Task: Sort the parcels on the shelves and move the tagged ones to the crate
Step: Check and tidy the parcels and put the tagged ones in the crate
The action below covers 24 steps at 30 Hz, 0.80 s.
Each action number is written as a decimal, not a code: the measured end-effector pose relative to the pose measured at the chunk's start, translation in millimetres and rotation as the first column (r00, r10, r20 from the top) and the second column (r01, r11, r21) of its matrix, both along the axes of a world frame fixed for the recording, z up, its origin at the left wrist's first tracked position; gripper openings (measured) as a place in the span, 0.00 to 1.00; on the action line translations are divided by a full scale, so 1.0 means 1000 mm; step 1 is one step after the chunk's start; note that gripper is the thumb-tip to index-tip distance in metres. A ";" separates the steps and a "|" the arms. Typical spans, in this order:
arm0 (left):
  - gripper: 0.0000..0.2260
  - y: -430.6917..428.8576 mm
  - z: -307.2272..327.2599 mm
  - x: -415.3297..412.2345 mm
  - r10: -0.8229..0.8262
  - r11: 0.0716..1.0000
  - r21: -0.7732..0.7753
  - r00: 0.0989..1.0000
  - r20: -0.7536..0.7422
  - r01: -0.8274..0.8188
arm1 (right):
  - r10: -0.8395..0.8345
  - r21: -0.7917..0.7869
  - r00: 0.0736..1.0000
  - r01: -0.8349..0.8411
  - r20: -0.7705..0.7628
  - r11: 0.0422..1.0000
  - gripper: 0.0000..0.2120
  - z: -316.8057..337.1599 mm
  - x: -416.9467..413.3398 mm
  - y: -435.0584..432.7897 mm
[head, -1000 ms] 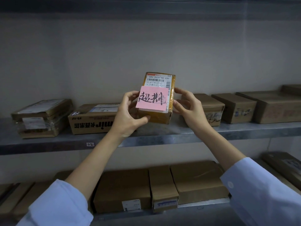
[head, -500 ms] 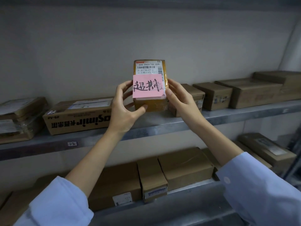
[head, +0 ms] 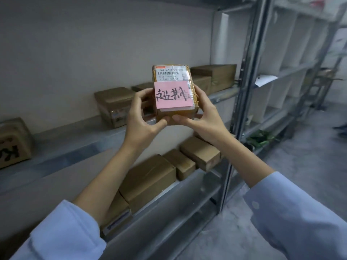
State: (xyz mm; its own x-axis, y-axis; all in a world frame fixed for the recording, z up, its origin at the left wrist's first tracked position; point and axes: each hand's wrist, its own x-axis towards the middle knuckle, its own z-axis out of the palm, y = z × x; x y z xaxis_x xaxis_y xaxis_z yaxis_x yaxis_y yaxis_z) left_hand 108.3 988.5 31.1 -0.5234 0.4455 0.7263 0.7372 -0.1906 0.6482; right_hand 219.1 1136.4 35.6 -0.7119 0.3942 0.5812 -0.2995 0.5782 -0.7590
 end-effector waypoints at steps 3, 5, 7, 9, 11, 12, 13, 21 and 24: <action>0.31 0.058 -0.014 0.039 -0.093 0.994 -0.050 0.995 0.039 0.095 | -0.117 -0.006 0.992 0.117 0.039 0.993 0.46 -0.013 0.054 0.045; 0.31 0.099 -0.025 0.070 -0.163 0.983 -0.066 0.983 0.084 0.169 | -0.191 -0.014 0.980 0.193 0.059 0.981 0.46 -0.024 0.096 0.077; 0.30 0.141 -0.037 0.107 -0.238 0.966 -0.073 0.963 0.125 0.249 | -0.270 -0.039 0.959 0.274 0.082 0.961 0.47 -0.035 0.142 0.109; 0.30 0.181 -0.047 0.148 -0.313 0.942 -0.076 0.938 0.149 0.327 | -0.337 -0.056 0.936 0.344 0.103 0.937 0.48 -0.045 0.190 0.139; 0.30 0.222 -0.058 0.192 -0.390 0.911 -0.076 0.906 0.162 0.405 | -0.388 -0.096 0.914 0.399 0.116 0.912 0.48 -0.054 0.241 0.168; 0.29 0.242 -0.063 0.214 -0.423 0.894 -0.078 0.890 0.171 0.441 | -0.417 -0.111 0.901 0.430 0.123 0.896 0.49 -0.058 0.266 0.182; 0.29 0.261 -0.067 0.237 -0.452 0.878 -0.082 0.873 0.181 0.472 | -0.450 -0.115 0.883 0.464 0.132 0.878 0.49 -0.061 0.290 0.195; 0.30 0.385 -0.098 0.401 -0.620 0.743 -0.131 0.749 0.233 0.656 | -0.631 -0.116 0.744 0.662 0.221 0.740 0.46 -0.088 0.468 0.282; 0.30 0.426 -0.108 0.446 -0.657 0.704 -0.158 0.720 0.223 0.692 | -0.694 -0.110 0.677 0.731 0.243 0.674 0.45 -0.102 0.518 0.310</action>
